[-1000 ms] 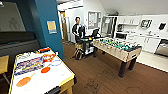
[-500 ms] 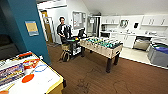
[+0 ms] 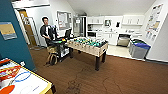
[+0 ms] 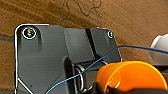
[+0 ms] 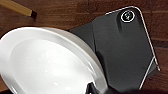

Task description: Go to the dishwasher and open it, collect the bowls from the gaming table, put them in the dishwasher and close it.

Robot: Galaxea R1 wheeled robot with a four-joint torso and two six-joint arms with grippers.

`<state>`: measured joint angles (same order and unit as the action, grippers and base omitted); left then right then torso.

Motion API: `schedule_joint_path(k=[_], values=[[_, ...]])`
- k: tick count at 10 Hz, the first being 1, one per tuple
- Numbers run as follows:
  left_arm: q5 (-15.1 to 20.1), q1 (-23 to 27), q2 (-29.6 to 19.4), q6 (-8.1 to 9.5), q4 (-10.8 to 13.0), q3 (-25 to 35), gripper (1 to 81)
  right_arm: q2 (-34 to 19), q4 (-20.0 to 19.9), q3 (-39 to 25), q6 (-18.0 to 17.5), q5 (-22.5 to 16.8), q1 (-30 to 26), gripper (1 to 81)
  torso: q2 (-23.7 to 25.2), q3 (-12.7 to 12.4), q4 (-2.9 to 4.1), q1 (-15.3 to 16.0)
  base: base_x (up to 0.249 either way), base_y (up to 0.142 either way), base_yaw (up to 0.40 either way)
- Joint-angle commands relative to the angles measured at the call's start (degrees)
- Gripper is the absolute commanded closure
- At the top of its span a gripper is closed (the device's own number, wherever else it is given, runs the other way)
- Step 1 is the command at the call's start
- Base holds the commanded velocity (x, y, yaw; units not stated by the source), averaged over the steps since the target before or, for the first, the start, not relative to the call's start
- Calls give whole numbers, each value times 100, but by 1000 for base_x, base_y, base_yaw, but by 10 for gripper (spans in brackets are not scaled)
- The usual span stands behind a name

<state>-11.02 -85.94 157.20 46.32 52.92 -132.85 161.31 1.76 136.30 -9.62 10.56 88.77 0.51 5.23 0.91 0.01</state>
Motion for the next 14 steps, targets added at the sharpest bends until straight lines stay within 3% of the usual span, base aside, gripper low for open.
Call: schedule_joint_path(k=[1,5,8,14], values=[[109,205,-118,-1,25,58,811,-9,141,-70,21,-247,-223,811,0,0,0,0,0,0,-400],[100,205,-127,8,25,75,811,-8,176,-70,21,-247,-232,811,0,0,0,0,0,0,-400],[65,205,-162,8,25,75,811,-8,185,-70,21,-255,-223,811,0,0,0,0,0,-255,0],[30,170,-171,8,34,84,811,-8,185,-35,21,-247,-215,811,0,0,0,0,0,0,0]])
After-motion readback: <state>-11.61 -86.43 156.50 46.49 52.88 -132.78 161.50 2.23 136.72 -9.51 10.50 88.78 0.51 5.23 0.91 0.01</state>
